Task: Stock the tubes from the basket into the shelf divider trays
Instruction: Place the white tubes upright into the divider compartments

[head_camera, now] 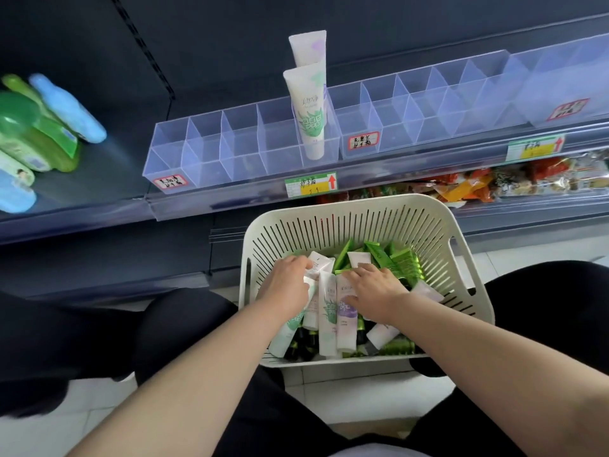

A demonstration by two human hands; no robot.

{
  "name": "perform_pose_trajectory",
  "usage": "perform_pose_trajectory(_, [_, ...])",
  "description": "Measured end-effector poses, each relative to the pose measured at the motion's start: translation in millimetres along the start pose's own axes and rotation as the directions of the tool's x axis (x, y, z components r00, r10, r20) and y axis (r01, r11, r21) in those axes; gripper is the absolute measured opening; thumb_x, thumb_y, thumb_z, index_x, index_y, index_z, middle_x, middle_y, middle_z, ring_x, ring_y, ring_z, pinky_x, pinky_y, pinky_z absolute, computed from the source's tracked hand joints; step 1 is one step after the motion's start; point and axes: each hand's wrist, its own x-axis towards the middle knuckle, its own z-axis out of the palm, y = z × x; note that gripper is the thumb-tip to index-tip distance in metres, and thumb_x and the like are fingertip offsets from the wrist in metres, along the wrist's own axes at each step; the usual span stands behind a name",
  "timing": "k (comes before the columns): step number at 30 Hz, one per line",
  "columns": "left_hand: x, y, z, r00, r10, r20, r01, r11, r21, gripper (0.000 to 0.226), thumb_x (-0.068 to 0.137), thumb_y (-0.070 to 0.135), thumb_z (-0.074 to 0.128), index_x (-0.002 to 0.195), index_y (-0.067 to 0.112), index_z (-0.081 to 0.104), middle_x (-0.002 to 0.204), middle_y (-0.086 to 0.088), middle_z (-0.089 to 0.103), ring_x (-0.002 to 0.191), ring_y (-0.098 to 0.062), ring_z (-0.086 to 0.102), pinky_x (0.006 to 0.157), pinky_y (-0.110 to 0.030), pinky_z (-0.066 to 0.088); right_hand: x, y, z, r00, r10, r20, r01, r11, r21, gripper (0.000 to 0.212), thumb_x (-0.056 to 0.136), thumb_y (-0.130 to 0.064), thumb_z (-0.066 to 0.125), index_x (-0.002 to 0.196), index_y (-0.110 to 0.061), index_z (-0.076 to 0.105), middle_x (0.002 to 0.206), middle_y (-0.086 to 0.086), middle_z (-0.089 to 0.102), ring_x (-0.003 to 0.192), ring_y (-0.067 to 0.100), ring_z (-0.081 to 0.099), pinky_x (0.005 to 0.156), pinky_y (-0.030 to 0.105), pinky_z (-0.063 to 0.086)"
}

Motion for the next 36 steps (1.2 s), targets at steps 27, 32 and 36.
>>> perform_pose_trajectory(27, [32.9,40.9,8.5,0.982,0.061,0.178,-0.111,0.952,0.285,0.036,0.098,0.016,0.048,0.134,0.015,0.049,0.131,-0.008,0.055,0.122,-0.027,0.043,0.094,-0.039,0.039,-40.6,36.3,-57.2,0.967,0.14,-0.214,0.002,0.835,0.551,0.032,0.088,-0.012,0.061,0.119,-0.018,0.066,0.107,0.001,0.069,0.097,0.019,0.063,0.083,0.032,0.051])
perform_pose_trajectory(32, [36.5,54.9,18.6,0.973,-0.01,0.231,-0.091,0.902,0.422,0.026,0.096,0.017,0.053,0.121,0.011,0.056,0.125,-0.013,0.056,0.12,-0.031,0.044,0.096,-0.042,0.038,-39.3,46.9,-53.1,0.949,0.182,-0.256,-0.018,0.846,0.534,0.027,0.087,-0.019,0.063,0.114,-0.019,0.067,0.104,-0.001,0.069,0.094,0.019,0.063,0.081,0.035,0.052])
perform_pose_trajectory(36, [35.4,62.9,14.5,0.962,-0.085,0.259,-0.016,0.931,0.366,0.023,0.093,0.019,0.059,0.114,0.01,0.063,0.117,-0.013,0.057,0.108,-0.03,0.055,0.086,-0.037,0.048,-38.8,46.1,-43.8,0.94,0.186,-0.284,-0.016,0.861,0.509,0.027,0.088,-0.021,0.062,0.115,-0.021,0.064,0.103,-0.002,0.068,0.092,0.018,0.062,0.076,0.031,0.05])
